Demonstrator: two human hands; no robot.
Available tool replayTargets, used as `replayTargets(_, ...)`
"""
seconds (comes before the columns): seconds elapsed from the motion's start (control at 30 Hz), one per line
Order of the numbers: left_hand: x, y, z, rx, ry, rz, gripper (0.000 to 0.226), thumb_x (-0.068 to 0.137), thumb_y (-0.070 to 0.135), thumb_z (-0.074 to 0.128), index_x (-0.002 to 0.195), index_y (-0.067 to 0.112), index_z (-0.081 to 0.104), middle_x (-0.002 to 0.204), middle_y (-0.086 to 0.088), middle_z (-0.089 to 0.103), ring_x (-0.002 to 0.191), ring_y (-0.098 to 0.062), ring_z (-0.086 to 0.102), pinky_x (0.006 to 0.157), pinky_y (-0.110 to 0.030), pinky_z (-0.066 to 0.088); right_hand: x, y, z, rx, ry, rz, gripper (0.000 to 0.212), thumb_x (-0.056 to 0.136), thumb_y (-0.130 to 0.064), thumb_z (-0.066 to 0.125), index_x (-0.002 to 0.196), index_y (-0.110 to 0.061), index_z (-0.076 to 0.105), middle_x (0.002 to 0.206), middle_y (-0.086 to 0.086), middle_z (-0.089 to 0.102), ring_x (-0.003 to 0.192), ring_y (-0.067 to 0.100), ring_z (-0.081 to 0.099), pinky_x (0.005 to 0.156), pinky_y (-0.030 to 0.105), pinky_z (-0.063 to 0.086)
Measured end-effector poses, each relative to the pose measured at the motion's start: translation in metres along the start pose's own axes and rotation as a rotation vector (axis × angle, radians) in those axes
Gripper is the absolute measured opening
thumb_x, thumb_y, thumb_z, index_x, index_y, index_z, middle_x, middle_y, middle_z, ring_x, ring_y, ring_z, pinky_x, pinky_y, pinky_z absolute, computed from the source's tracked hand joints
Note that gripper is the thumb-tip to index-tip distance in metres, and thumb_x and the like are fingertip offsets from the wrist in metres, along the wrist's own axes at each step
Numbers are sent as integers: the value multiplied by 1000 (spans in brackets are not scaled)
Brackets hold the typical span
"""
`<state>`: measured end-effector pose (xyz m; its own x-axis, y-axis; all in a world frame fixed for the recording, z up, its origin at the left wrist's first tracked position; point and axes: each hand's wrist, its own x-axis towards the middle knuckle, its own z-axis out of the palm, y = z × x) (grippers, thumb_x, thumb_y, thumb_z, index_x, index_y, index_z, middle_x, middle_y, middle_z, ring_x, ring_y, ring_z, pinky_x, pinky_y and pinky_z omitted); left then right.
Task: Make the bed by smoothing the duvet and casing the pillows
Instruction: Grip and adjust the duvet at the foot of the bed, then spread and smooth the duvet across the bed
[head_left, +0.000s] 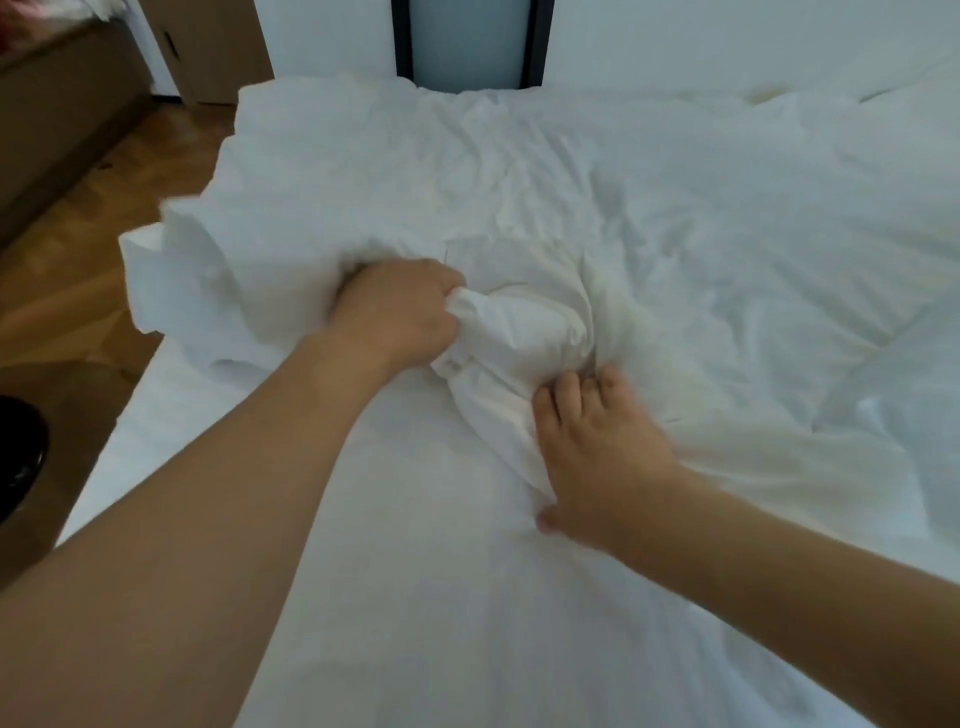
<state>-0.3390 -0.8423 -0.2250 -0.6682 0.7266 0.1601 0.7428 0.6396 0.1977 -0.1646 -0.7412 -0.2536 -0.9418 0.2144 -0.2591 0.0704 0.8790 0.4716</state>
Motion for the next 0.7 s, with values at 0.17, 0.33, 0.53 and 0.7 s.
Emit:
replayTargets(0.17,-13,25,-56,140,62,-79,15,81,17,49,93,24,55,75,1,53,70,-26,50,66,-34,37,12,33,-26,269,297,75,39,71,-14,57,110,-14,53,100,13,63,81,32,63,77,38,41)
replayTargets(0.33,-75,31,-41,294,626,32,30,74,7,54,104,6,55,97,-16,52,84,-34,48,75,-47,40,-11,92,-86,859,209,222,44,82,-8,50,123,-23,59,120,4,61,110,26,56,86,27,42)
replayTargets(0.53,-103,33,-23,301,256,-123,99,67,59,61,151,22,26,152,-21,30,142,-43,26,106,-71,15,-51,133,-123,1238,-206,43,52,48,9,44,78,-20,74,77,8,69,76,27,65,56,29,50)
replayTargets(0.7,-100,54,-98,34,116,-98,22,77,22,60,98,23,62,89,-4,66,81,-32,61,68,-35,48,-58,128,-100,1380,-292,113,46,54,8,42,82,-17,69,83,9,66,86,28,62,63,28,51)
